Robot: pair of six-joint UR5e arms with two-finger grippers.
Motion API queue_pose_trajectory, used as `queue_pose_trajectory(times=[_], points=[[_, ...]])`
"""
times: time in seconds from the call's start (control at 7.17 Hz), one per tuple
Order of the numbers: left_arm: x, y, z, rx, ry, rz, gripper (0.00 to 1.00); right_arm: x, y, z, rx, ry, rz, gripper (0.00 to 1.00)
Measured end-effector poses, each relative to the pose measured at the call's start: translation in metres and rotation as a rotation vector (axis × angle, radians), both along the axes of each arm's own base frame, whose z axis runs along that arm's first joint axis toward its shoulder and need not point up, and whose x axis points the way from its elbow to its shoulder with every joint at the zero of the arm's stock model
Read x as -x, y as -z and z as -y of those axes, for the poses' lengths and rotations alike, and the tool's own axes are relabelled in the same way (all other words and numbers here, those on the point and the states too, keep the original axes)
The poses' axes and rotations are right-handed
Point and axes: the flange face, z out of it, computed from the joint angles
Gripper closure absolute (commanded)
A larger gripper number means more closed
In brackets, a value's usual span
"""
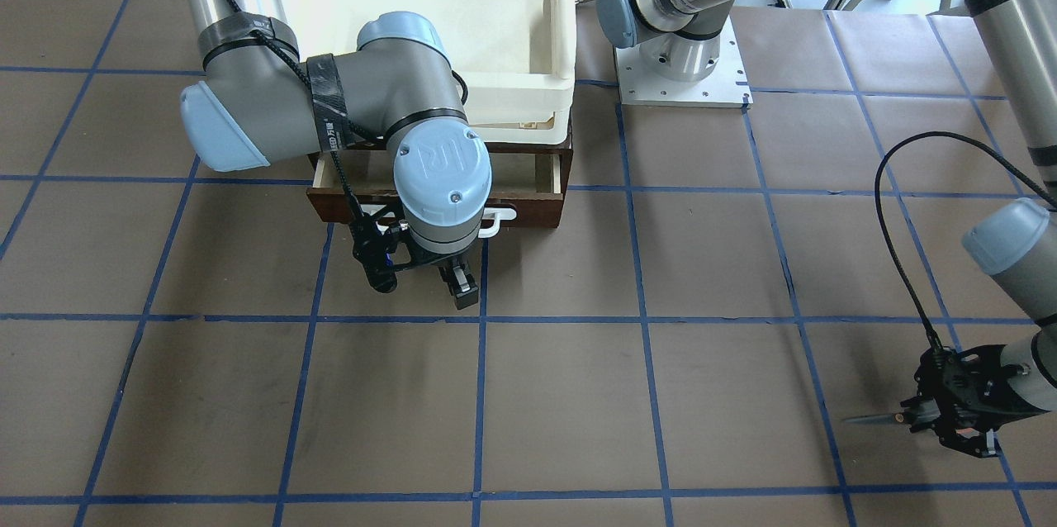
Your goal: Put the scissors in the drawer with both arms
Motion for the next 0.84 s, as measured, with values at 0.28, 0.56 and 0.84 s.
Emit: queue_pose_trajectory(times=[0.28,0.56,0.84], points=[[0.050,-0.057,-0.027,-0.020,-0.253,-0.004,0.81,-0.004,0.001,0.013,0.010,0.000,0.004,0.00],[0.124,-0.110,-0.067,-0.035,-0.531,-0.007,0.85,-0.006,-0.002,0.021,0.023,0.000,0.006,0.00],[0.200,-0.172,-0.114,-0.069,-0.772,-0.010,0.86,-0.004,0.000,0.028,0.025,-0.009,0.009,0.00]])
